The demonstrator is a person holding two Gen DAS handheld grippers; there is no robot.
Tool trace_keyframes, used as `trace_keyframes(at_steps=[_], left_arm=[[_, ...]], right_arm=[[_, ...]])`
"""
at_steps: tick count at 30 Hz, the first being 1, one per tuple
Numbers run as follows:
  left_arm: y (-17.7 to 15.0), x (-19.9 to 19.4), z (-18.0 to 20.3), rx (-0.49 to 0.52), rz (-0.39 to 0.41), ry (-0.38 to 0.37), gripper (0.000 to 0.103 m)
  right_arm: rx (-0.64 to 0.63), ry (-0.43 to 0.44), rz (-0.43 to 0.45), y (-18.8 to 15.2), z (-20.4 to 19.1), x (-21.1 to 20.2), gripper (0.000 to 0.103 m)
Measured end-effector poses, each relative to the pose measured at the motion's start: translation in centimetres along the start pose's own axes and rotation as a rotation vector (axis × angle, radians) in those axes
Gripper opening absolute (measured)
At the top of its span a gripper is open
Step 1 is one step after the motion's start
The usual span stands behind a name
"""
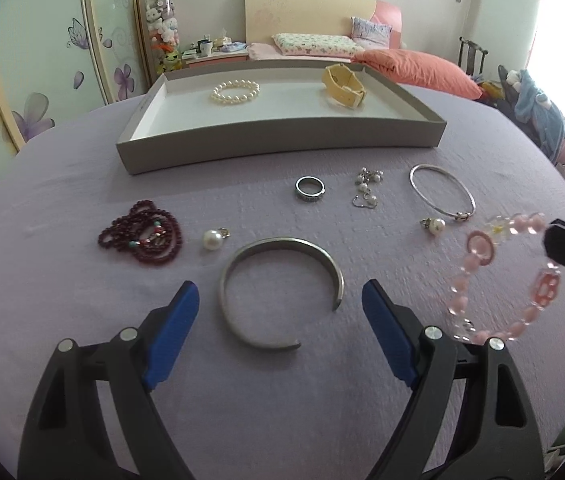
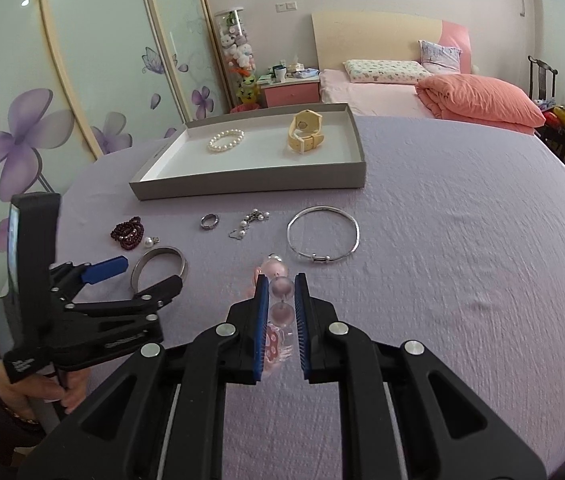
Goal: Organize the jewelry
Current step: 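Grasp the silver cuff bangle with the left gripper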
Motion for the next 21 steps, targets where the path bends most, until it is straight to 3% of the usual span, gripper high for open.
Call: trace_keyframes(at_steps=[7,10,21], left_arm=[[0.4,1.3,0.1,-0.015,-0.027,0.037,0.082],[0.7,1.2,0.1,-0.015,-0.015,0.044,0.066],[-0.1,-1.3,-2.6,-0.028,0.012,0.006,0.066]], right_arm=[[0.009,0.002,-0.001,-0.1,0.5,0.0,0.014],[0.011,0.004,-0.004,-0.1,0.5,0.0,0.014],[-0.021,0.038,0.023,0.9,-1.1,-0.5,0.014]])
Point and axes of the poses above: each gripper's, at about its wrist camera, not at the fingertips, and x roughly the way its jaws point, z to its right, y to its top, the point moved 9 cm from there along x, roughly the way its jaws point, and after that the axes turned 9 degrees about y, right-handed, at the moved point
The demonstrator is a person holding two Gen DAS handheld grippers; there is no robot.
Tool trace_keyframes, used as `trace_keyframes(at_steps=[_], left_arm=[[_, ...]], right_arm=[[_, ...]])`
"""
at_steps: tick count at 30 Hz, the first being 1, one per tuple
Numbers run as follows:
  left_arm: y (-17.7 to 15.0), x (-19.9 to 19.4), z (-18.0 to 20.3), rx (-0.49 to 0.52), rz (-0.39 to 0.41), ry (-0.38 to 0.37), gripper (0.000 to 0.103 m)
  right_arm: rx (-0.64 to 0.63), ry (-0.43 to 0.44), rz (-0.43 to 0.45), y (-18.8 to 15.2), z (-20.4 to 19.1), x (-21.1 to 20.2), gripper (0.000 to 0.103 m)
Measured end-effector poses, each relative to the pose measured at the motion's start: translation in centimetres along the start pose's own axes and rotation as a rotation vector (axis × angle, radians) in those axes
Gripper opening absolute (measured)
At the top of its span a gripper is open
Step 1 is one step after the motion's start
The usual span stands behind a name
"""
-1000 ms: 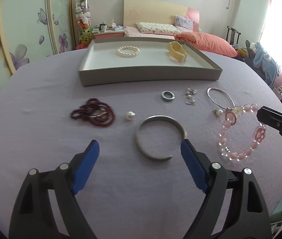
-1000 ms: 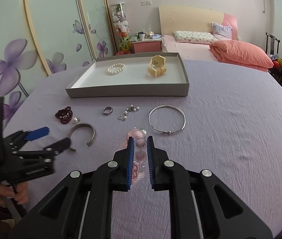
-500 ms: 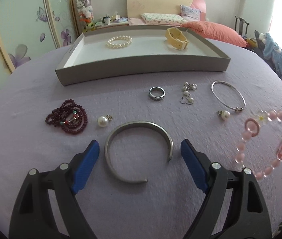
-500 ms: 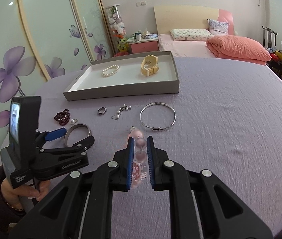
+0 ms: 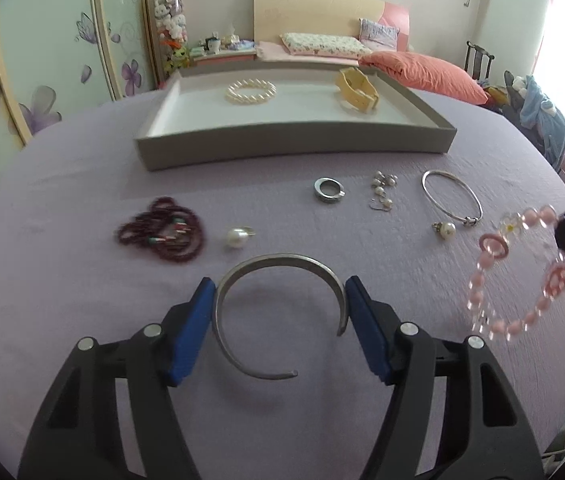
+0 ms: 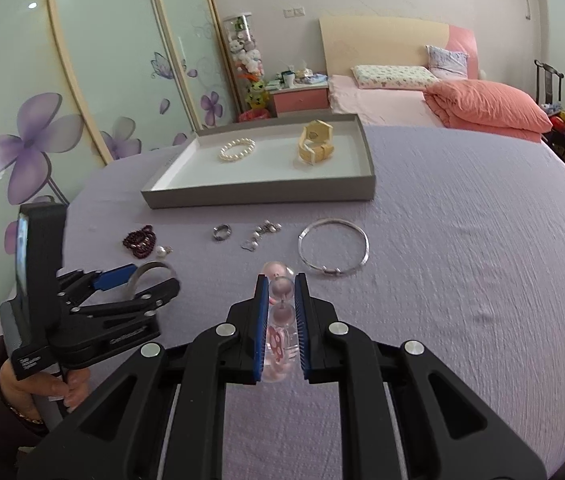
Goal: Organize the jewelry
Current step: 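Grasp the silver cuff bangle with the left gripper, then release the cuff bangle in the tray while the right gripper places the pink bracelet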
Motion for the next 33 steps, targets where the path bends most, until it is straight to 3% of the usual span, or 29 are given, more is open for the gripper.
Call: trace_keyframes(at_steps=[16,33], left_arm=[[2.6,-6.2,-7.4,-0.065,0.166,0.083,0.066],[2.4,-6.0,-8.1,-0.076,0.165,0.087,0.066]], right_arm=[[-0.048,0.039,0.052,2.9,-3.2,-0.5,0.013],[-0.052,0.039,0.053,3.3,-3.6,-0.3,0.014]])
Point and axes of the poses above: each gripper's, at about its wrist camera, not at the fingertips, and x roughly the way its jaws point, z to its right, y to its top, the point moved 9 cm from there along x, roughly the way its jaws point, and after that the axes turned 9 degrees about y, right-handed, at the moved point
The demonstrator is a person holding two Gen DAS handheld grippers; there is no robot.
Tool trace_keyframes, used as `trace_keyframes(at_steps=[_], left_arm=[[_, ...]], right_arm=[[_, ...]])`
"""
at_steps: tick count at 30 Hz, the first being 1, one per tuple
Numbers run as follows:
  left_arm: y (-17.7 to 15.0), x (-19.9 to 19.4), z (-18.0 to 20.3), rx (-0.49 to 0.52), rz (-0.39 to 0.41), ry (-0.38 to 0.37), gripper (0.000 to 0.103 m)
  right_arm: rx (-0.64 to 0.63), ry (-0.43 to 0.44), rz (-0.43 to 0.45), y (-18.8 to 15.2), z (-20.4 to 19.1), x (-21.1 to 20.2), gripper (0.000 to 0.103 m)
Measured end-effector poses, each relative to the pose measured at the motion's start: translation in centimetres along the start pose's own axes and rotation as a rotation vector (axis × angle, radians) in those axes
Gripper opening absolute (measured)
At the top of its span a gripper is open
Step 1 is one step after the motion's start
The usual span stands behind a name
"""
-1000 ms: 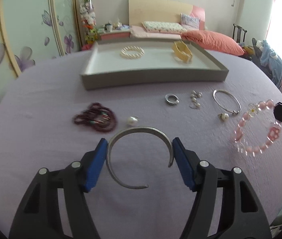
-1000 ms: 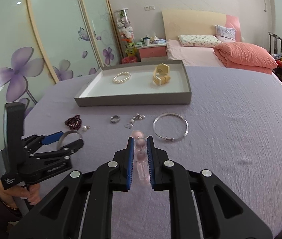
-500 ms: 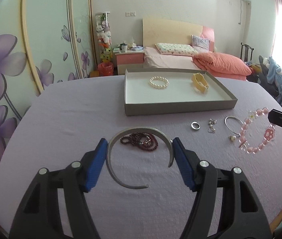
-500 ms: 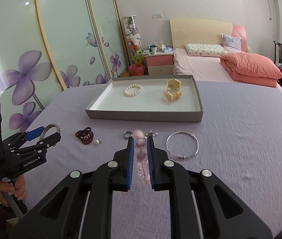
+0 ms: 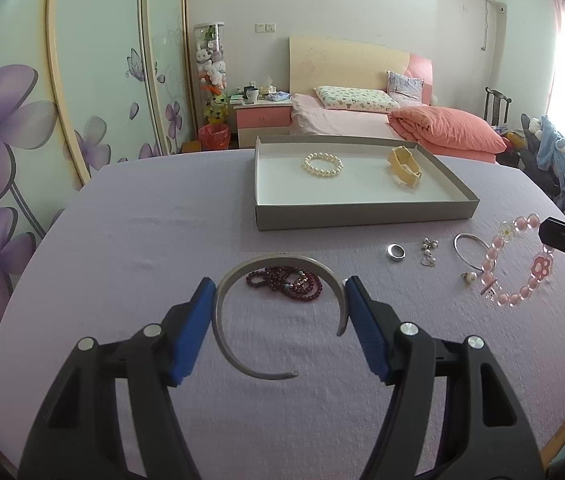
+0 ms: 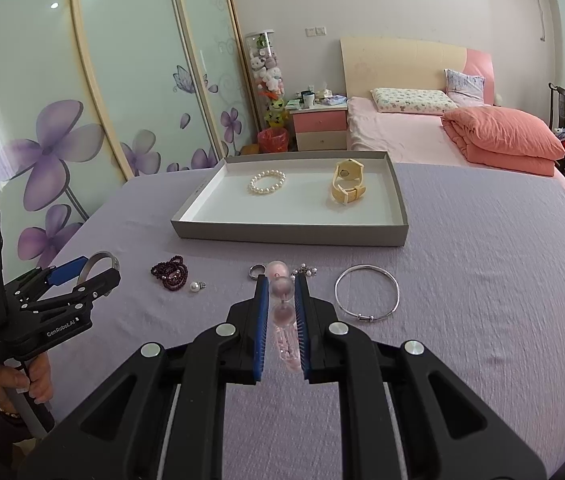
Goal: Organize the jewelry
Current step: 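Release the cuff bangle in the tray while the right gripper places the pink bracelet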
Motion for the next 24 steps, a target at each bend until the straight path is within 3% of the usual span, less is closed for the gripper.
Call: trace_keyframes(at_steps=[7,14,19,24], left_arm=[[0.1,0.4,0.1,0.003,-0.002,-0.002,0.066],[2.2,1.6,-0.1,-0.009,0.012,-0.004,0.066],[4.6,3.1,-0.7,-0.030,0.032,0.003,0.066],[6.4,4.5,-1.1,-0.052,0.043,0.004,0.066]], right_arm=[[-0.004,-0.024,0.009,1.1,0.8,0.4,0.013],[-0.030,-0.080,0.073,6.9,1.9,1.5,0.013],[-0.020,-0.078,0.063,10.5,3.0,5.7,0.013],[0.002,-0.074,0.014,11.5,4.1,10.7,0.013]])
Point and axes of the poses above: each gripper's, at about its wrist camera, not at the fingertips, and x roughly the way its jaws point, z to its right, y to its top, the point moved 9 cm from there along x, roughly the way its jaws point, and after that the axes turned 9 degrees about y, right-handed, at the moved point
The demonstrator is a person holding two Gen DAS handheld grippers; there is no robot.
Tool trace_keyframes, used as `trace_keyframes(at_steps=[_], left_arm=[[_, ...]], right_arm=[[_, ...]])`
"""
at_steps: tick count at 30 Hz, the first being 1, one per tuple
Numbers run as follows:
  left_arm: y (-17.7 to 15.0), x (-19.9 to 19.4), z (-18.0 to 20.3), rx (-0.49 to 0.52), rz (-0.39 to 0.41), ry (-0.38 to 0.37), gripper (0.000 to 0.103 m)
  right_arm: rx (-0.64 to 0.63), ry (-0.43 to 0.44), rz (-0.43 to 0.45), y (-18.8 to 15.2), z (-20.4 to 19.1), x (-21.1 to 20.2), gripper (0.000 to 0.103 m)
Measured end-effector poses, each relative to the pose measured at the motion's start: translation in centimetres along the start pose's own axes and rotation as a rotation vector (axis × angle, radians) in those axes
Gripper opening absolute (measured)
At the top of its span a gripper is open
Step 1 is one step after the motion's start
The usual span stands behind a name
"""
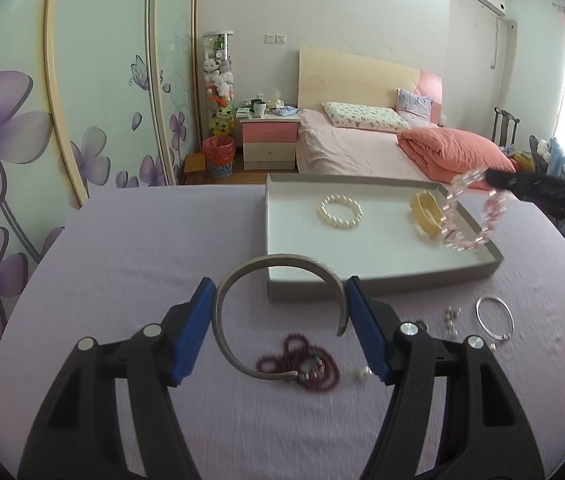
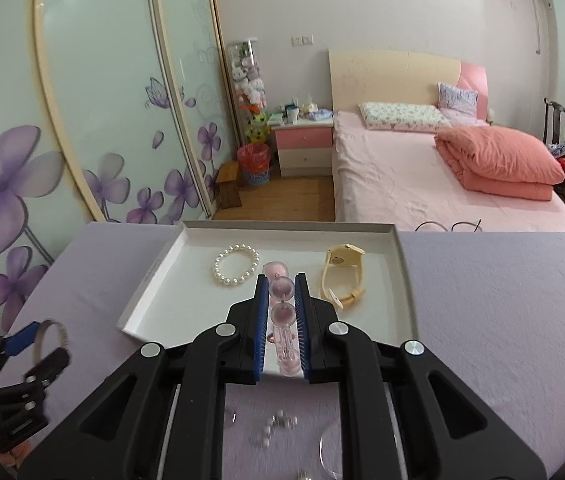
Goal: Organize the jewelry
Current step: 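Release the cuff bangle in the tray while the right gripper places the pink bracelet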
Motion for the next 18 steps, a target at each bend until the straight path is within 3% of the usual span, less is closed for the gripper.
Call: trace_keyframes(at_steps=[6,14,16,17,18], left_arm=[[0.8,1.4,0.1,-0.004,-0.004,-0.004,0.066],[1.1,3.0,0.9,-0.003,-0.026,-0.016,0.066],[1.6,3.4,1.2,-0.010,-0.030,-0.028,0.066],[1.7,3.6,1.4,-0.012,-0.031,-0.031,0.066],[1.8,3.7,1.6,-0.014,-0.033,-0.036,0.066]], right_arm=[[0.051,-0.033,-0.097,-1.2,3.2,4.9,0.013],[0.126,-0.105,-0.134,-3.1,7.1,5.1,0.015],[0.133,-0.101,-0.136,-3.2,7.3,4.8,0.029],[0.136,-0.101,-0.126,-3.2,7.5,4.5,0.045],[0.136,-0.105,-0.112,-3.0,7.5,4.2,0.052]])
Point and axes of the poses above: each gripper's, at about its wrist camera, not at the fingertips, and x roughly the way its jaws point, z to its right, y to its top, the point moved 9 cm from there along x, roughly the way its jaws point, and after that the axes turned 9 degrees about y, right-handed, at the moved point
